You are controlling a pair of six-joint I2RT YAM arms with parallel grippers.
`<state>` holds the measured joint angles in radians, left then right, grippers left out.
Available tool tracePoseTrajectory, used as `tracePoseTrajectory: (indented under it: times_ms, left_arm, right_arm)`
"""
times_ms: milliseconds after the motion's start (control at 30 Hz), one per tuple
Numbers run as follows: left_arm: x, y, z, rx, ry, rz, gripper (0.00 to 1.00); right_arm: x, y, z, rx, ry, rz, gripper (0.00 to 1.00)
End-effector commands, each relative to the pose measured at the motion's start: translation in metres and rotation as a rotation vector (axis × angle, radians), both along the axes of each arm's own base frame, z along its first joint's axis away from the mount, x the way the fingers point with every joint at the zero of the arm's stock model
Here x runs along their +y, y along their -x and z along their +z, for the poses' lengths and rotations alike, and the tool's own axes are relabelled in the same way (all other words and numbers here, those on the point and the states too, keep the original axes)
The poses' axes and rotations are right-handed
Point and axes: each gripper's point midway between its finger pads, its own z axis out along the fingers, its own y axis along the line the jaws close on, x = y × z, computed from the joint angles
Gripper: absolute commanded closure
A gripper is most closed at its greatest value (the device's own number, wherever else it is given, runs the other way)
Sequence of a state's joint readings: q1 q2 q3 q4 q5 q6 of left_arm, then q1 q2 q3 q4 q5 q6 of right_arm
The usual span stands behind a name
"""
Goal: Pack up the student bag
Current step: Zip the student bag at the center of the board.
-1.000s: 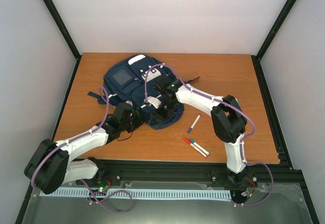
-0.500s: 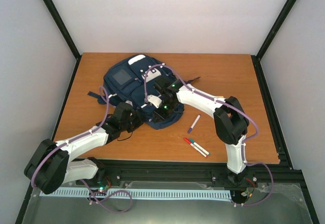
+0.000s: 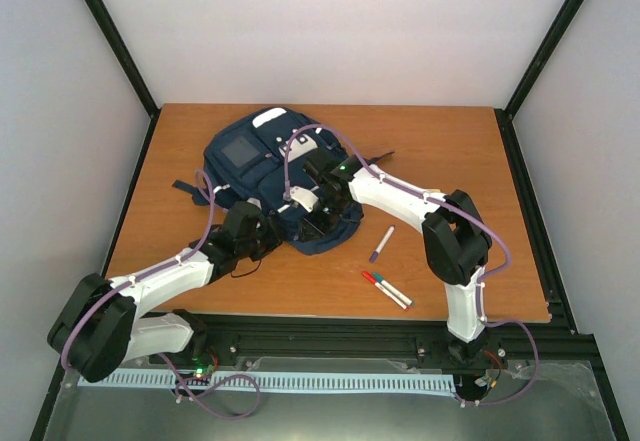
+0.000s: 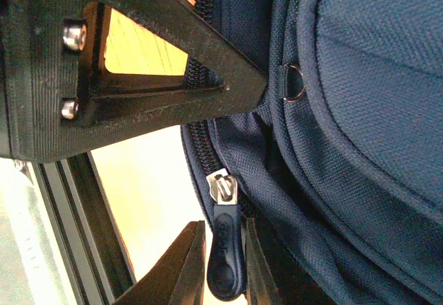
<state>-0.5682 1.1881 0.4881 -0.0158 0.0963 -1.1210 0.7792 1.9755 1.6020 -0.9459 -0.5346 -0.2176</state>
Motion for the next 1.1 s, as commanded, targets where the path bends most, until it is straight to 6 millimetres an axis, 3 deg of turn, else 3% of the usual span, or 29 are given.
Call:
tracePoseTrajectory:
  times_ms: [0,267,400,700,1067]
  left_arm:
    - [-0.003,-0.017,0.025,-0.103,0.029,0.011,0.99]
    - [-0.002,-0.017,0.025,-0.103,0.028,0.012,0.99]
    - [-0.001,-0.016,0.023,-0.101,0.024,0.012,0.99]
    - [0.009,-0.013,0.020,-0.102,-0.008,0.042,0.99]
    - [0.018,-0.006,0.009,-0.083,-0.036,0.064,0.99]
  right_arm:
    - [0.004,-0.006,0.011,-0.024,-0.028,-0.005,0.86]
    - [-0.007,-0.019,0.011,-0.129,0.032,-0.027,0.97]
    - [-0.012,-0.024,0.017,-0.184,0.041,-0.025,0.97]
    - [-0.035,-0.013,0.031,-0.204,0.109,0.009,0.97]
    - [-0.083,-0.003,0.006,-0.224,0.253,-0.007,0.97]
